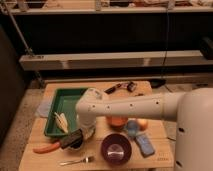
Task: Place eraser in plastic cup
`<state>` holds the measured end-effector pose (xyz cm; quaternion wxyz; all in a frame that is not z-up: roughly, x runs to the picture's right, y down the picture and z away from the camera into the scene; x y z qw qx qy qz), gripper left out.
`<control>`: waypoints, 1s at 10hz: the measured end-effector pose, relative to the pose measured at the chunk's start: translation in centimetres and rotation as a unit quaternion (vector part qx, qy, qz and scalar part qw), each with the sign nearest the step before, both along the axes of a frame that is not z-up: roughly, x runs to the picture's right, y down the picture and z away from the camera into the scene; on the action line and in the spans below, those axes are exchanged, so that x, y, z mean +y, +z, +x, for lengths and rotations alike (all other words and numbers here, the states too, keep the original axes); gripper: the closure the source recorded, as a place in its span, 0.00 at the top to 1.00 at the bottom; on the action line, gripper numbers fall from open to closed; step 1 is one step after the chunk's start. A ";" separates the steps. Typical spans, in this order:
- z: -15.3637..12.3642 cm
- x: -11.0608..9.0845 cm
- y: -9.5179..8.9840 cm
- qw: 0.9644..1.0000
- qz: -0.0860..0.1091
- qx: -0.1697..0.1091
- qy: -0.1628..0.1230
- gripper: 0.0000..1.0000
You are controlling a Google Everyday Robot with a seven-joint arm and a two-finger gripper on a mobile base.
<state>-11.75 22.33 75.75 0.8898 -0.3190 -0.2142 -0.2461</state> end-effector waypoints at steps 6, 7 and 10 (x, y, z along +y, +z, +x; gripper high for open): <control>0.2 0.0 -0.1 1.000 -0.016 -0.012 0.009 0.80; 0.1 -0.1 -0.2 1.000 -0.018 -0.016 0.011 0.80; 0.2 -0.4 -0.6 0.999 -0.023 -0.028 0.022 0.80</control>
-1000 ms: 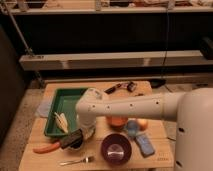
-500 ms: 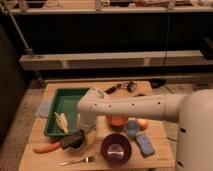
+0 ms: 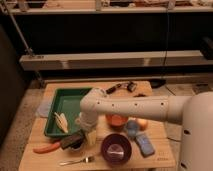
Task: Place eraser in plastic cup
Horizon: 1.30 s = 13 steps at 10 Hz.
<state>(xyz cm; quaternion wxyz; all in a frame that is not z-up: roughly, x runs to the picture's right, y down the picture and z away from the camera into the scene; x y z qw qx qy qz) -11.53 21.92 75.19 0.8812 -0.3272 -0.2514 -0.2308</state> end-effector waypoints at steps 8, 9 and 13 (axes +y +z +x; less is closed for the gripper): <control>-0.5 -0.3 -1.1 0.998 -0.037 -0.050 0.017 0.80; -0.9 -0.4 -1.6 0.997 -0.040 -0.060 0.019 0.80; -1.8 -0.1 -2.2 0.996 -0.049 -0.072 0.015 0.80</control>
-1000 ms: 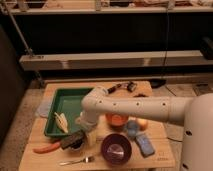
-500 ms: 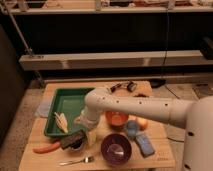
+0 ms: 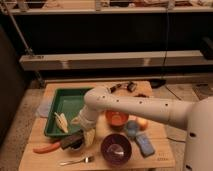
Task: Place eraser in plastic cup
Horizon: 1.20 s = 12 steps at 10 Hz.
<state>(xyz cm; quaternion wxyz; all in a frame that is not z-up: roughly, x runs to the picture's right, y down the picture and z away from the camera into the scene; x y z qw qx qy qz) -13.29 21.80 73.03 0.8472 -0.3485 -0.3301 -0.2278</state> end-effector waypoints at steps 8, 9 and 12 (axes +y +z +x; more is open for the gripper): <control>0.4 0.4 0.8 1.000 0.003 0.018 0.001 0.19; 0.5 0.3 0.8 1.000 0.005 0.019 0.004 0.10; 0.8 -1.1 -0.7 1.000 0.018 0.016 0.020 0.00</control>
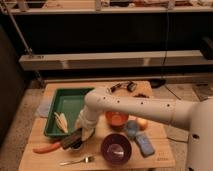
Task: Place eraser in plastic cup
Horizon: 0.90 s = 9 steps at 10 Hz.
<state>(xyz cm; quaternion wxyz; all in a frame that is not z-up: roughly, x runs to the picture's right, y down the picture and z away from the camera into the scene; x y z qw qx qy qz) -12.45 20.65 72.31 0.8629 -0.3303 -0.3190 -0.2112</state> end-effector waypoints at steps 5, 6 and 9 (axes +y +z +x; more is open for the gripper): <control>3.7 -9.0 -7.8 0.998 0.040 0.041 0.020 0.00; 5.8 -10.6 -8.9 0.997 0.044 0.059 0.033 0.00; 12.8 -13.1 -10.1 0.991 0.046 0.101 0.079 0.00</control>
